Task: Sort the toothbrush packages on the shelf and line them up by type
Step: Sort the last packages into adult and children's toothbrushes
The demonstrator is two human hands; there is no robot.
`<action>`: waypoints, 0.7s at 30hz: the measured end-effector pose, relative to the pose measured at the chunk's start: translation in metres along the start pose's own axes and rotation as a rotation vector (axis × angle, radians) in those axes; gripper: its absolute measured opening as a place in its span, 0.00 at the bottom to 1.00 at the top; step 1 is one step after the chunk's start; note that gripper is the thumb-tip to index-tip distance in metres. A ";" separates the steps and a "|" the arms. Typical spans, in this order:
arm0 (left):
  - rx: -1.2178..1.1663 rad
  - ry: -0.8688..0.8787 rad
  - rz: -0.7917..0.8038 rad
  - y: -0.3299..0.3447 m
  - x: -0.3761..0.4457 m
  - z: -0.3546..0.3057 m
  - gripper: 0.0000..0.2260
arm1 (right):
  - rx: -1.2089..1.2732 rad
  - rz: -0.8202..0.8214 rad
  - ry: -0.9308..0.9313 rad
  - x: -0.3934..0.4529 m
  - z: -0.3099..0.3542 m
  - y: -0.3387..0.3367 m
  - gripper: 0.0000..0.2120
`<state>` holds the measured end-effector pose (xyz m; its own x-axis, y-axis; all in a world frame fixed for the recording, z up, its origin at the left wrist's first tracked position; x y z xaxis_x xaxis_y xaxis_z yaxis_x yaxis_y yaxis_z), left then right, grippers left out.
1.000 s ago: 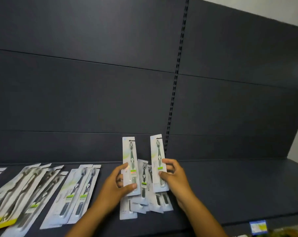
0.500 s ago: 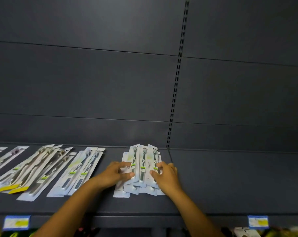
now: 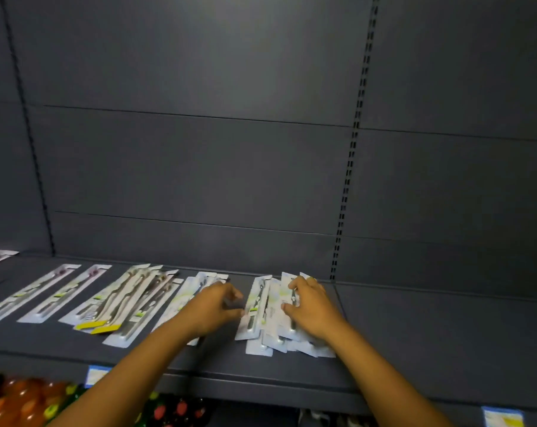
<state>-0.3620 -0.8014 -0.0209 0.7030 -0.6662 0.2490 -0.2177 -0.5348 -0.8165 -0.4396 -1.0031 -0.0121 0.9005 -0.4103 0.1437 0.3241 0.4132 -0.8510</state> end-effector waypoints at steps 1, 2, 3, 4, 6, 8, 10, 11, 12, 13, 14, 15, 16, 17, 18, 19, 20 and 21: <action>0.072 0.023 -0.026 -0.013 -0.010 0.004 0.16 | -0.015 0.026 -0.039 -0.003 0.017 0.005 0.21; 0.130 0.032 -0.043 -0.026 -0.022 0.009 0.16 | -0.027 0.049 -0.078 -0.005 0.034 0.012 0.21; 0.183 0.037 -0.055 -0.040 -0.035 0.016 0.17 | -0.037 0.072 -0.112 -0.009 0.053 0.020 0.22; 0.232 0.031 -0.056 -0.053 -0.051 0.025 0.17 | -0.049 0.092 -0.143 -0.014 0.074 0.029 0.22; 0.335 0.005 -0.055 -0.083 -0.083 0.045 0.18 | -0.075 0.131 -0.198 -0.024 0.115 0.050 0.24; 0.415 -0.060 -0.056 -0.116 -0.123 0.073 0.20 | -0.098 0.192 -0.254 -0.039 0.161 0.076 0.25; 0.463 -0.141 -0.056 -0.146 -0.161 0.102 0.22 | -0.124 0.246 -0.300 -0.053 0.203 0.101 0.27; 0.482 -0.182 -0.056 -0.161 -0.182 0.116 0.23 | -0.139 0.258 -0.327 -0.060 0.226 0.112 0.28; 0.503 -0.220 -0.055 -0.175 -0.202 0.129 0.24 | -0.151 0.267 -0.353 -0.066 0.249 0.123 0.29; 0.533 -0.252 -0.056 -0.191 -0.223 0.141 0.24 | -0.162 0.277 -0.379 -0.073 0.272 0.133 0.29; 0.559 -0.288 -0.055 -0.205 -0.243 0.153 0.25 | -0.176 0.287 -0.406 -0.080 0.295 0.143 0.29; 0.578 -0.327 -0.058 -0.219 -0.264 0.165 0.25 | -0.195 0.294 -0.438 -0.088 0.319 0.154 0.29; 0.595 -0.370 -0.067 -0.234 -0.284 0.177 0.25 | -0.213 0.303 -0.472 -0.095 0.343 0.165 0.30; 0.614 -0.411 -0.078 -0.248 -0.305 0.189 0.25 | -0.225 0.310 -0.507 -0.102 0.366 0.175 0.30; 0.632 -0.448 -0.086 -0.261 -0.323 0.199 0.24 | -0.231 0.315 -0.537 -0.109 0.388 0.186 0.31; 0.649 -0.479 -0.095 -0.273 -0.340 0.209 0.24 | -0.234 0.318 -0.567 -0.116 0.409 0.195 0.31; 0.662 -0.509 -0.098 -0.284 -0.356 0.218 0.24 | -0.238 0.322 -0.593 -0.122 0.429 0.204 0.32; 0.673 -0.537 -0.100 -0.295 -0.370 0.227 0.25 | -0.245 0.329 -0.616 -0.128 0.447 0.213 0.31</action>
<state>-0.4041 -0.2793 0.0099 0.9590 -0.2061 0.1946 0.1897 -0.0436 -0.9809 -0.3560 -0.4996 0.0142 0.9629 0.2637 0.0577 0.0000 0.2137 -0.9769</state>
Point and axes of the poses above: each hand's wrist, its own x-axis towards the middle knuckle, its own y-axis out of the palm, z = x × y, the point moved 7 cm from there along x, towards the middle knuckle, and after that the axes turned 12 degrees about y, right-handed, at the moved point
